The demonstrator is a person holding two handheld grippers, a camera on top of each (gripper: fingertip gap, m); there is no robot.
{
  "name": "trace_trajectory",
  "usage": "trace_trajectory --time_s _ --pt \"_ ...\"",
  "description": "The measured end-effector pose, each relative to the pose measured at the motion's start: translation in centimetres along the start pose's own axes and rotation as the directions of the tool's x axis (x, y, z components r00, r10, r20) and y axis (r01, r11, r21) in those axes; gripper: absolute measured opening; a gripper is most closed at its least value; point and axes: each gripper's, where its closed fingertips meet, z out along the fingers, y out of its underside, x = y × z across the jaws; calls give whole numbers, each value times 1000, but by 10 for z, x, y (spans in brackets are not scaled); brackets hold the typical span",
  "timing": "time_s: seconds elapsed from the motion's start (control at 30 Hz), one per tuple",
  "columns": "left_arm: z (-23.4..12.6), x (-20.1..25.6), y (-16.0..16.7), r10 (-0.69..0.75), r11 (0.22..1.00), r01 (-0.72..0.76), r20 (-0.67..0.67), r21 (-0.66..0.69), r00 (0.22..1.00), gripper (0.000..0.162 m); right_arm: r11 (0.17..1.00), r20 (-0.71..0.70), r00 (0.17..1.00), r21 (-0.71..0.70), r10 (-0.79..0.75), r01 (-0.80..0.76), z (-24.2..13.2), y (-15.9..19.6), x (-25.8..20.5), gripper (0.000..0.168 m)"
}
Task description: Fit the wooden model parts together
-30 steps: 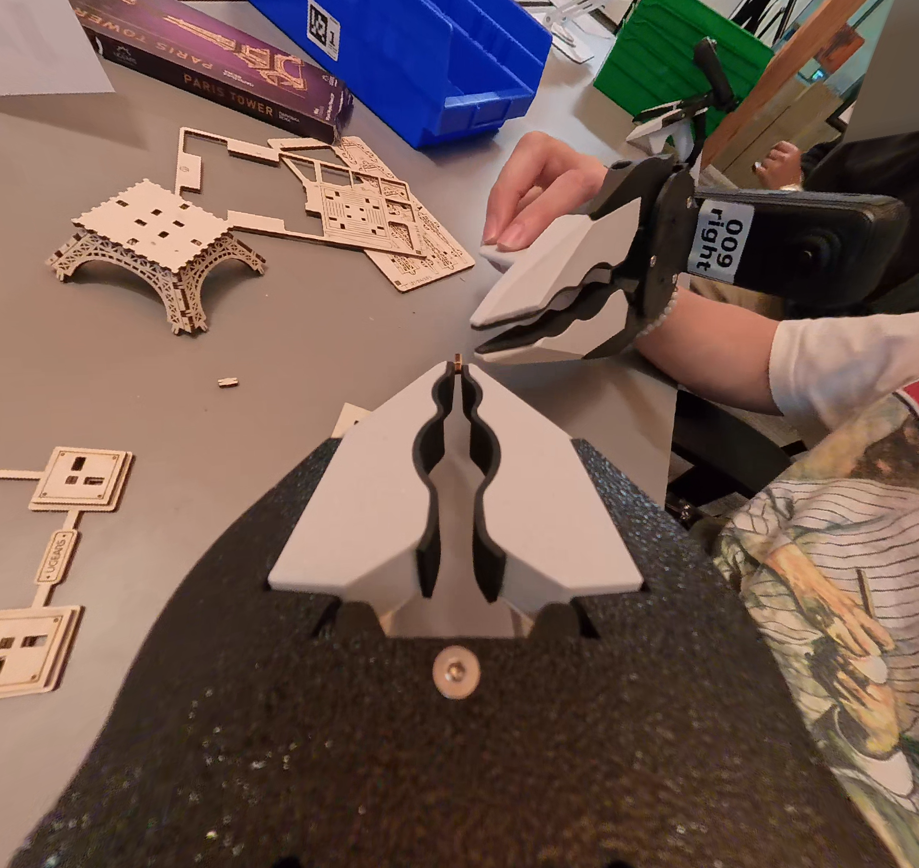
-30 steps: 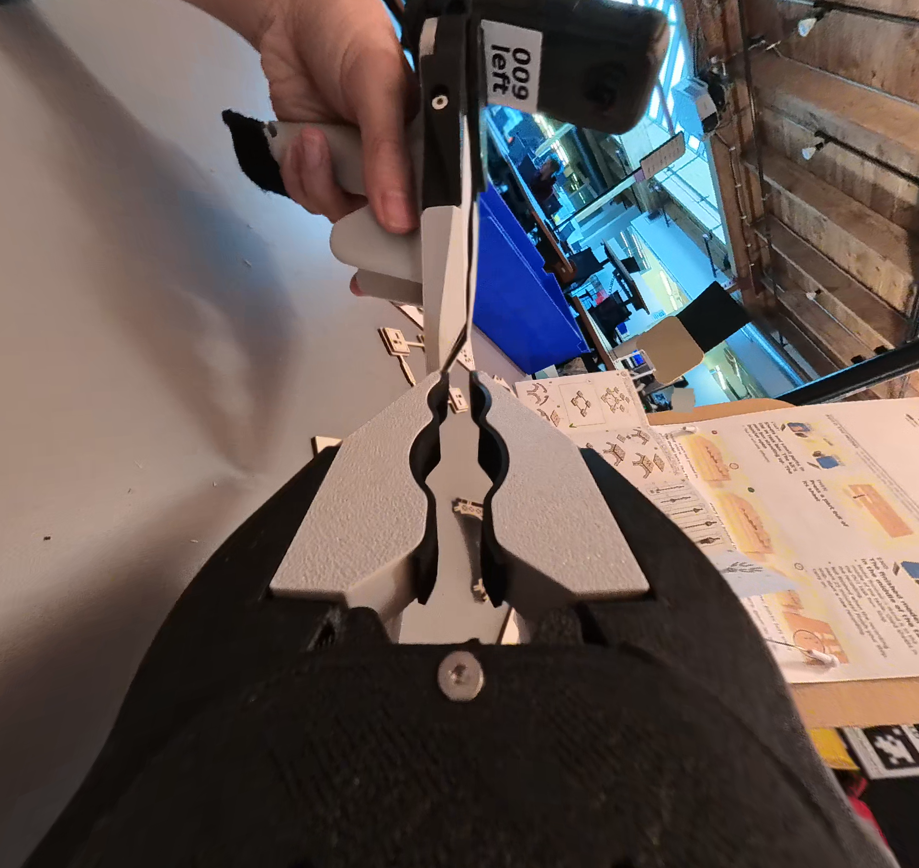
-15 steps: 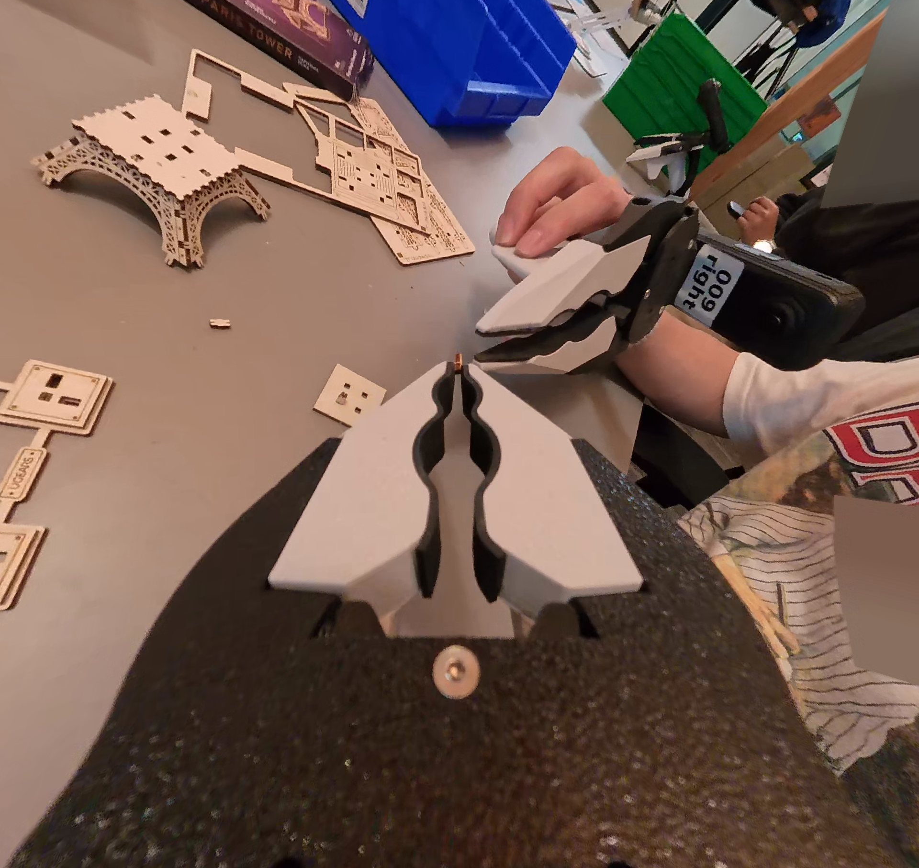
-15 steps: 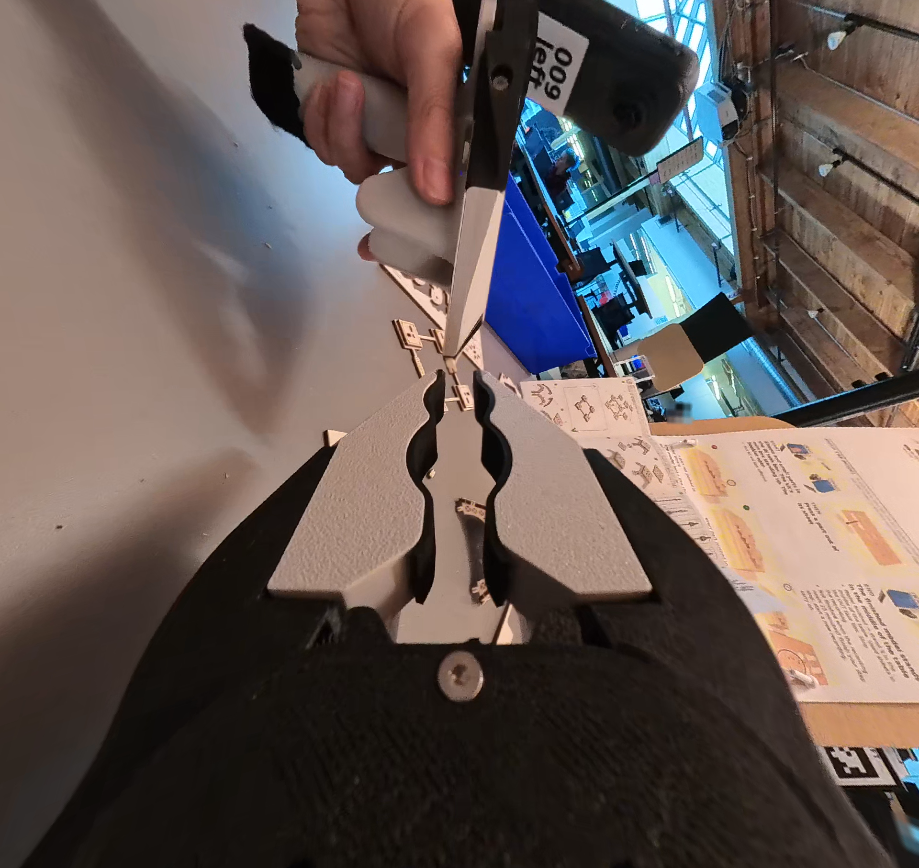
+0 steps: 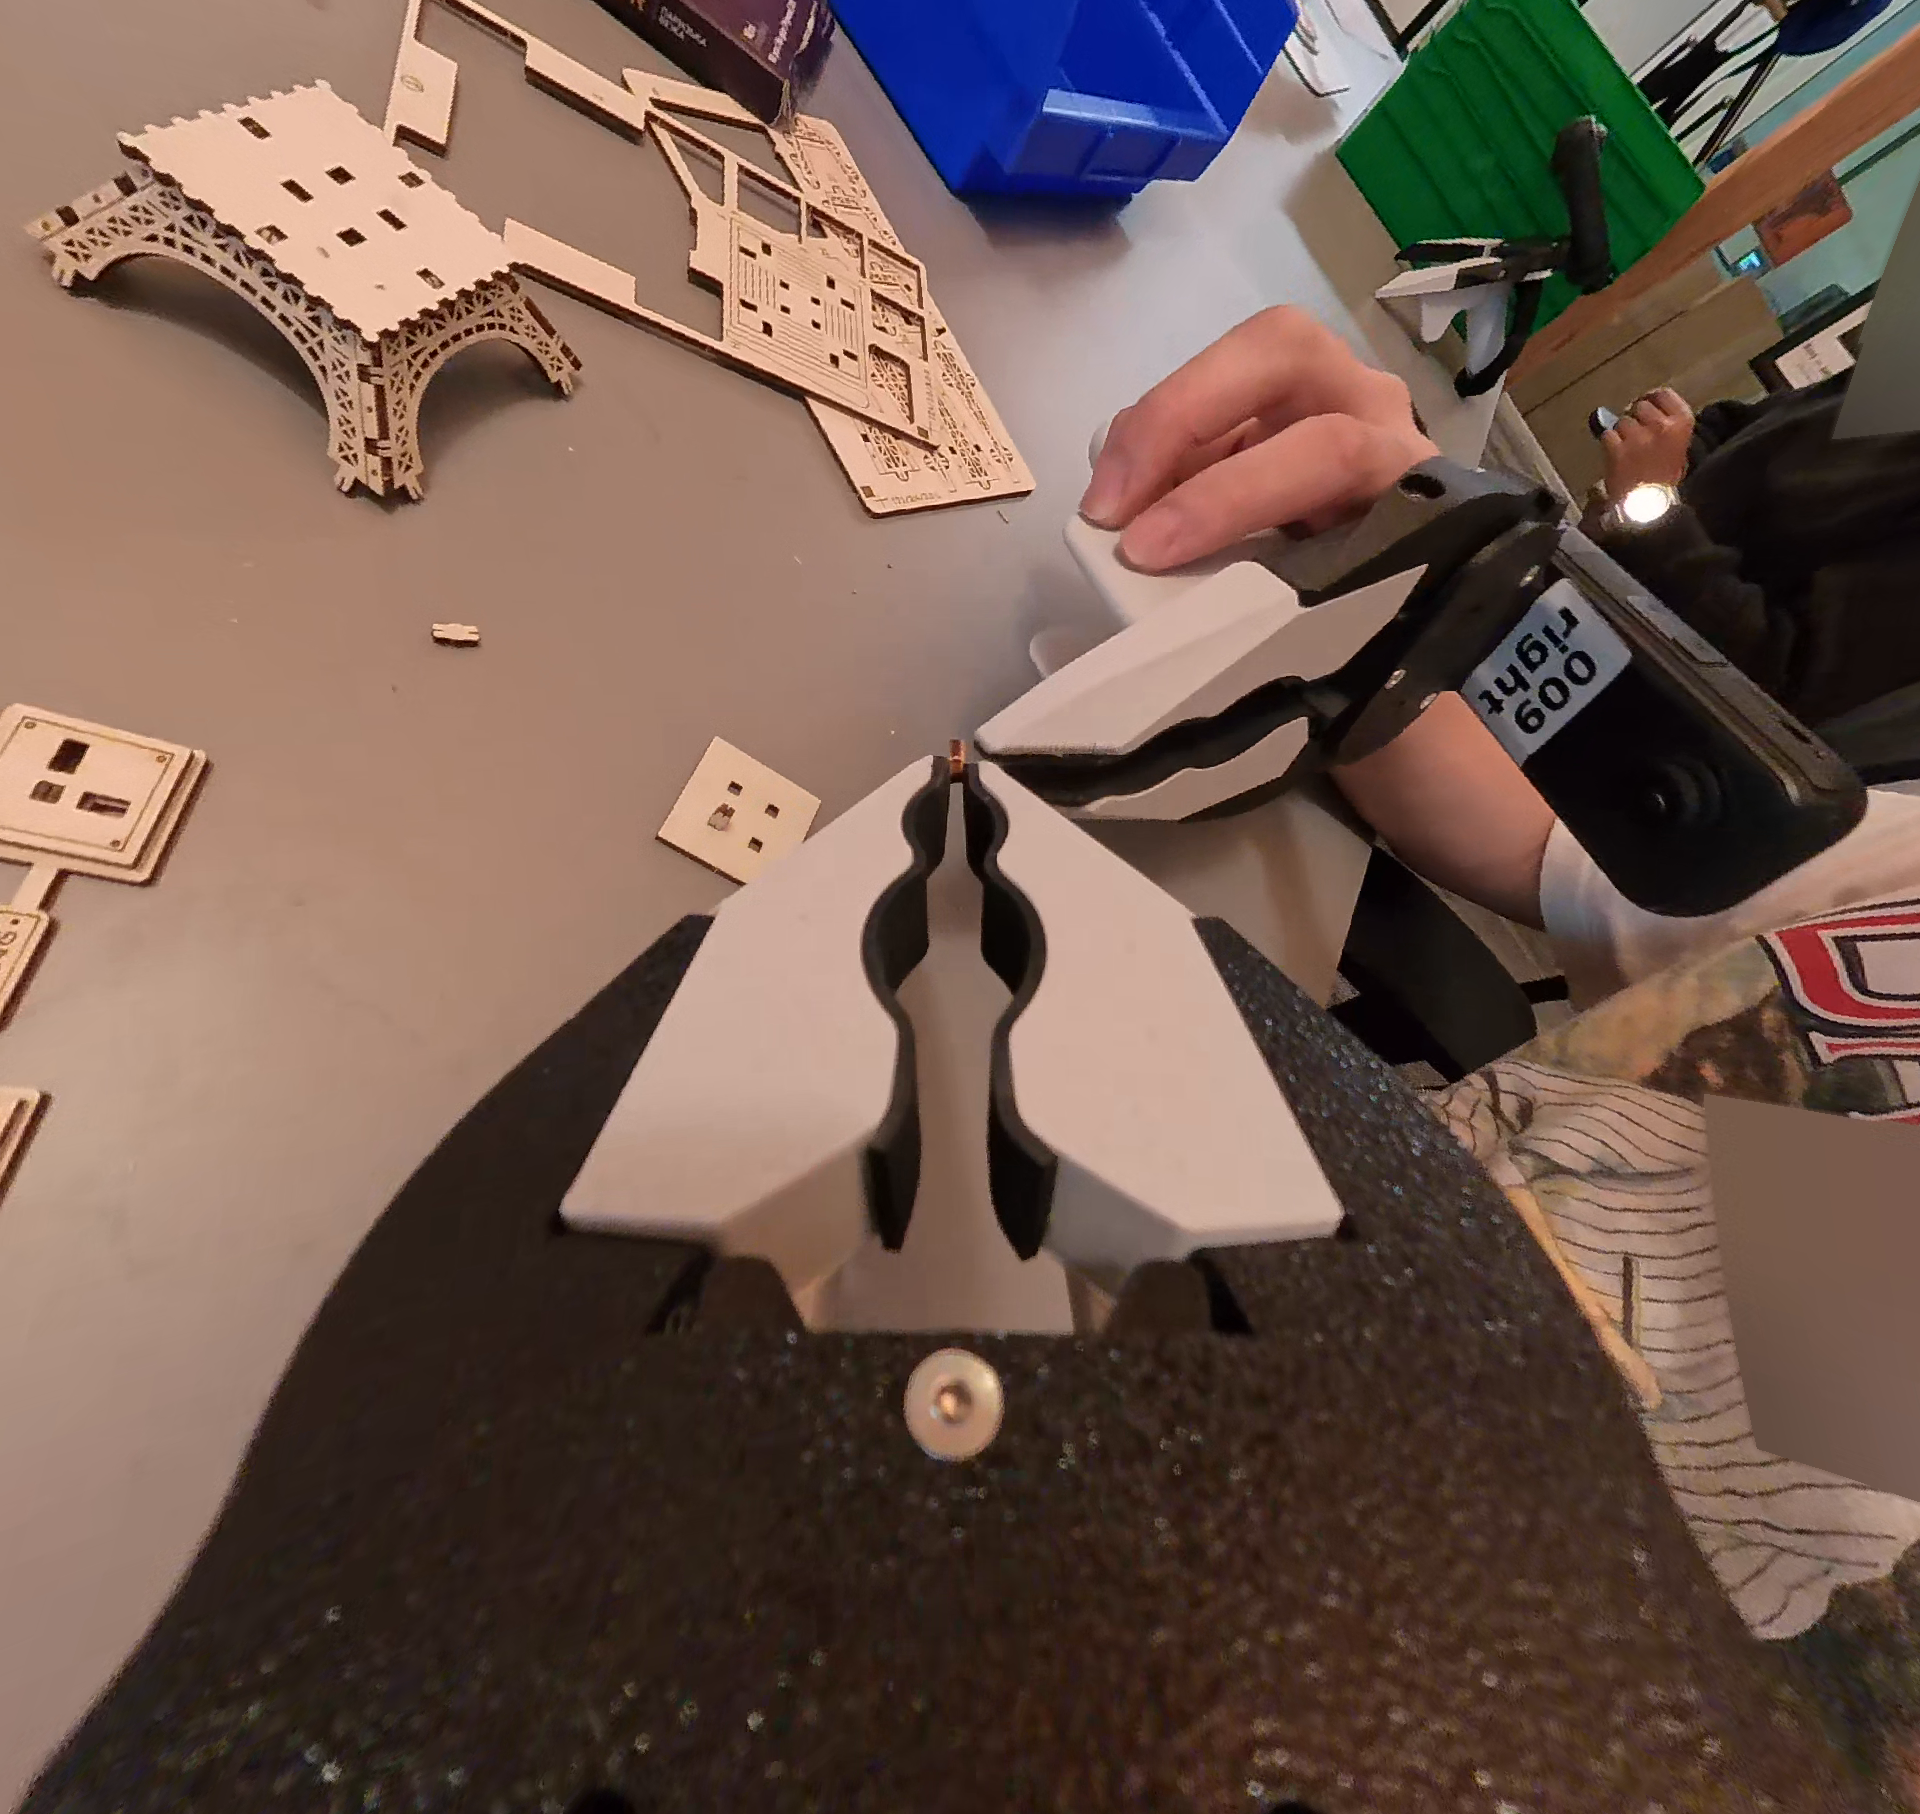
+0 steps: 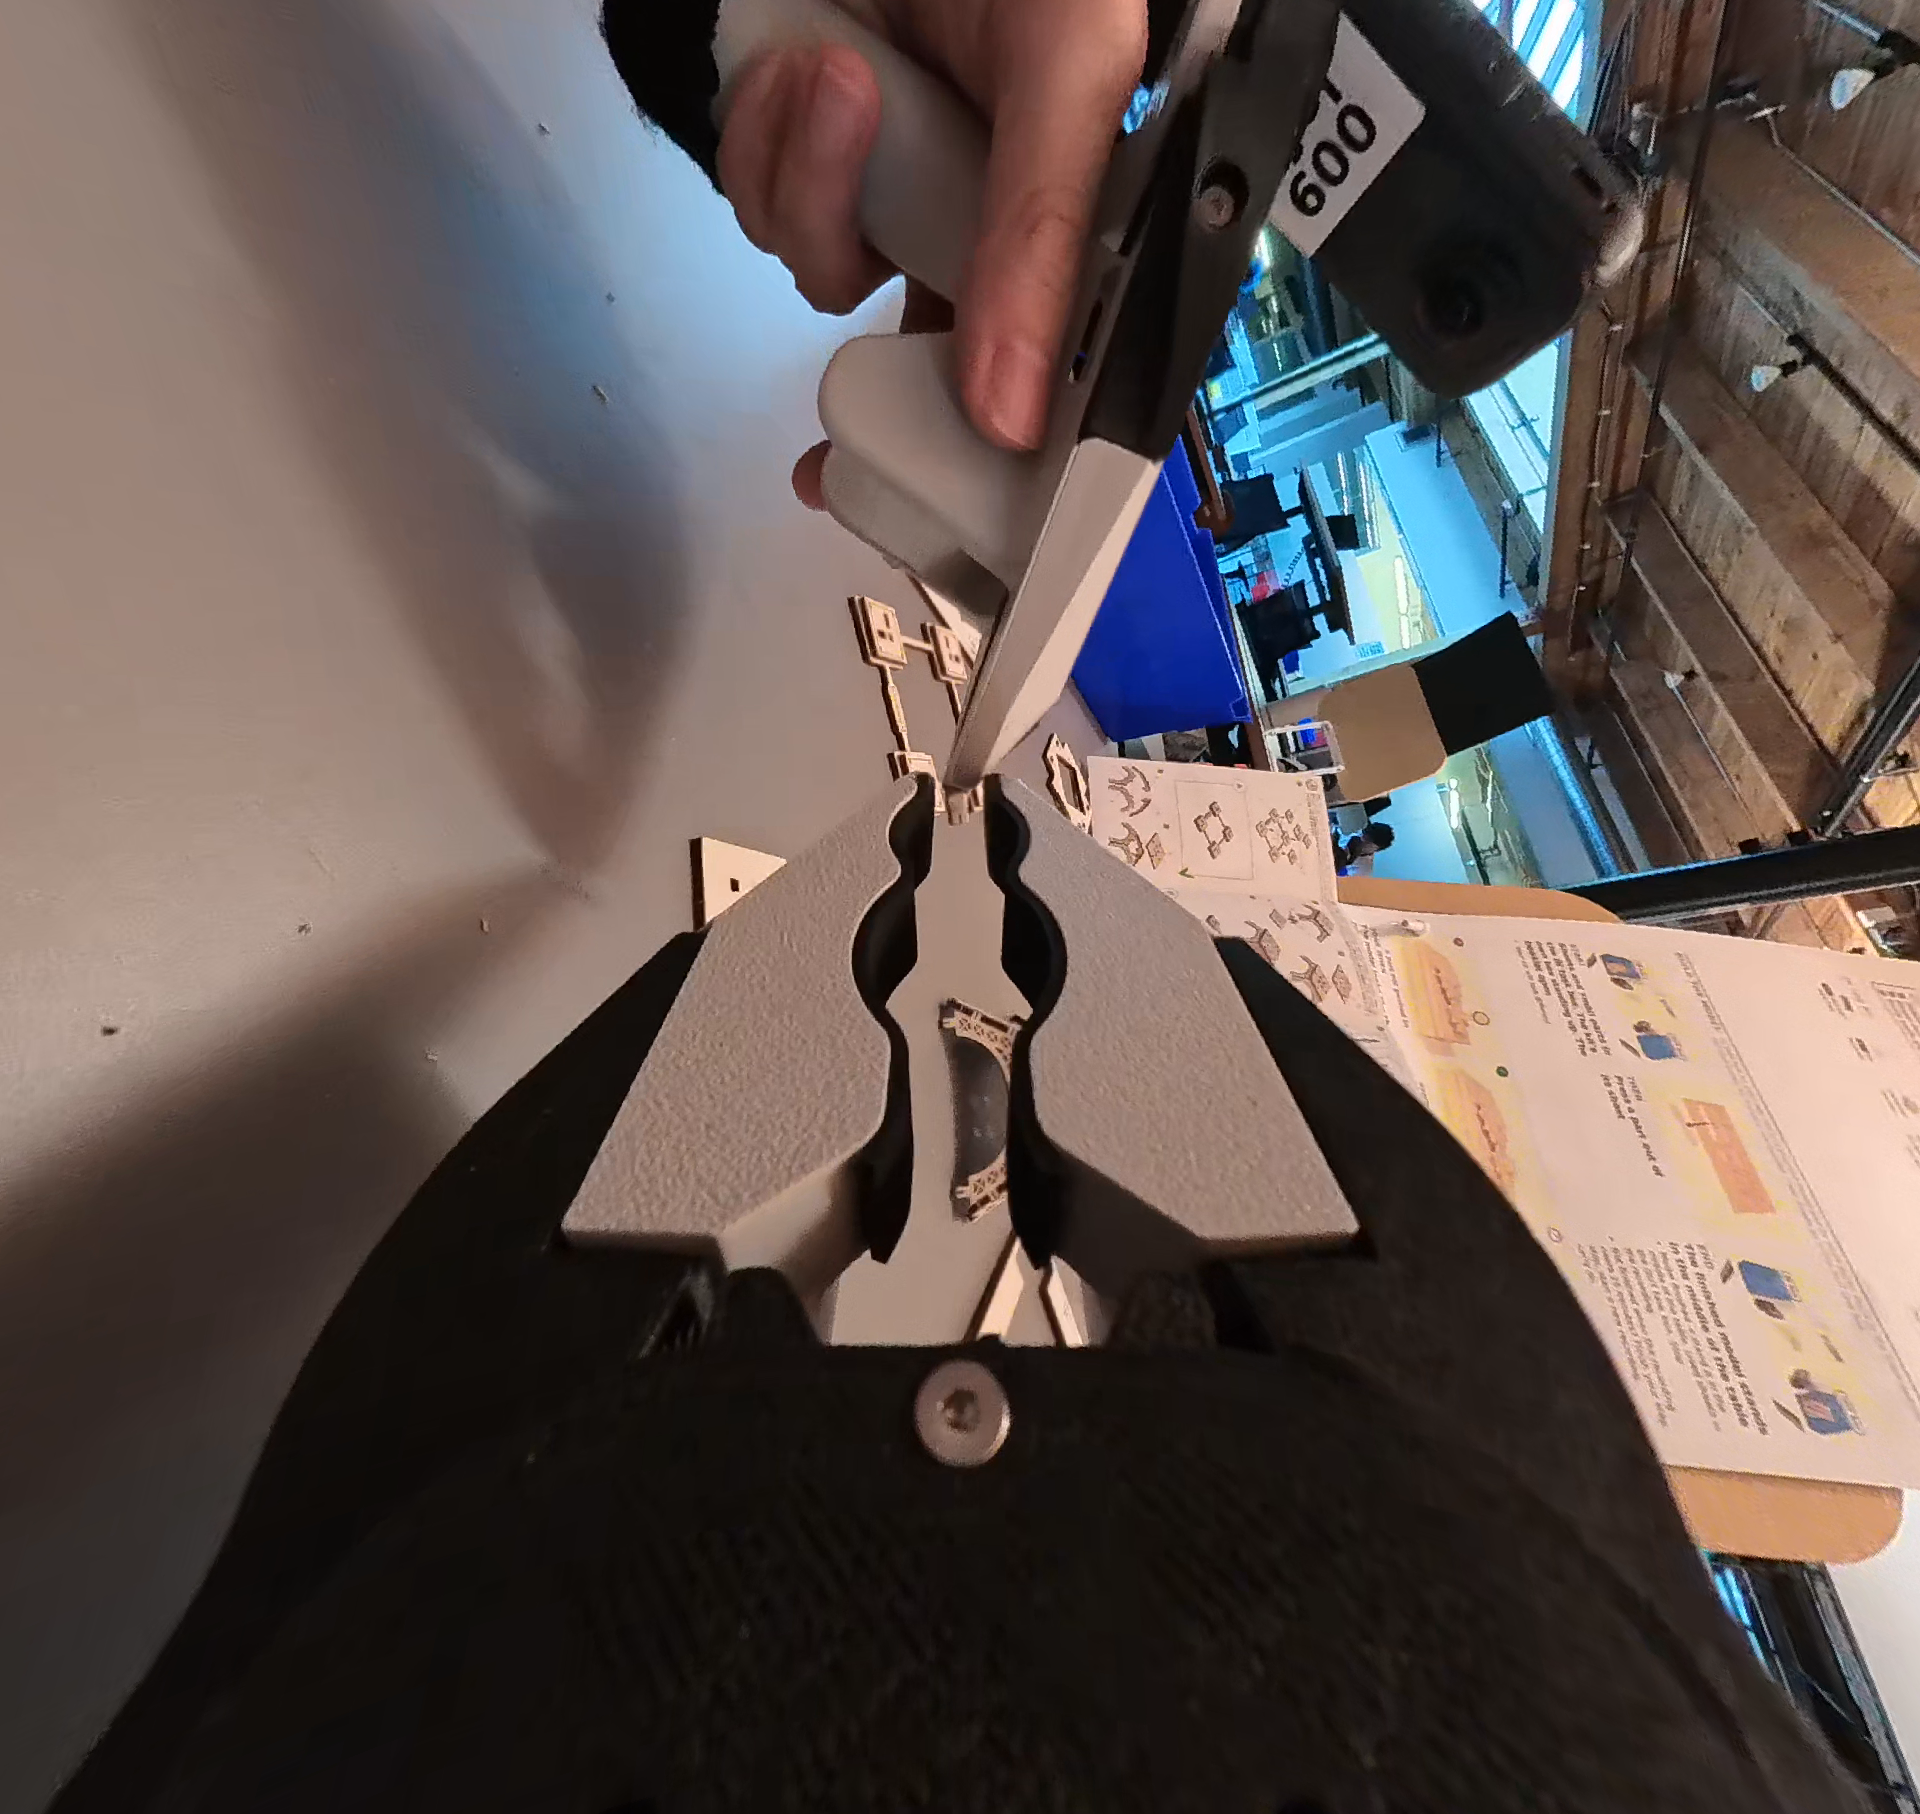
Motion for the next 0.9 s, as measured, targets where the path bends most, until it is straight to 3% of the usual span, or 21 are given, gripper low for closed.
trace_trajectory --time_s 0.43,0.53,0.73,0.9 --pt "-4 3 -5 -21 999 22 -17 49 1000 0 995 -45 995 28 92 -91 -3 -1 13 0" --pt "-4 -1 -3 -24 999 24 -5 49 1000 0 998 -28 998 10 58 -58 -3 2 8 7" --pt "-3 -20 16 40 995 -28 123 -98 992 0 982 87 995 -185 42 -26 -1 45 -8 28" --pt "-2 -30 22 32 965 2 124 -262 992 0 968 240 949 -194 207 -162 3 55 -21 25"
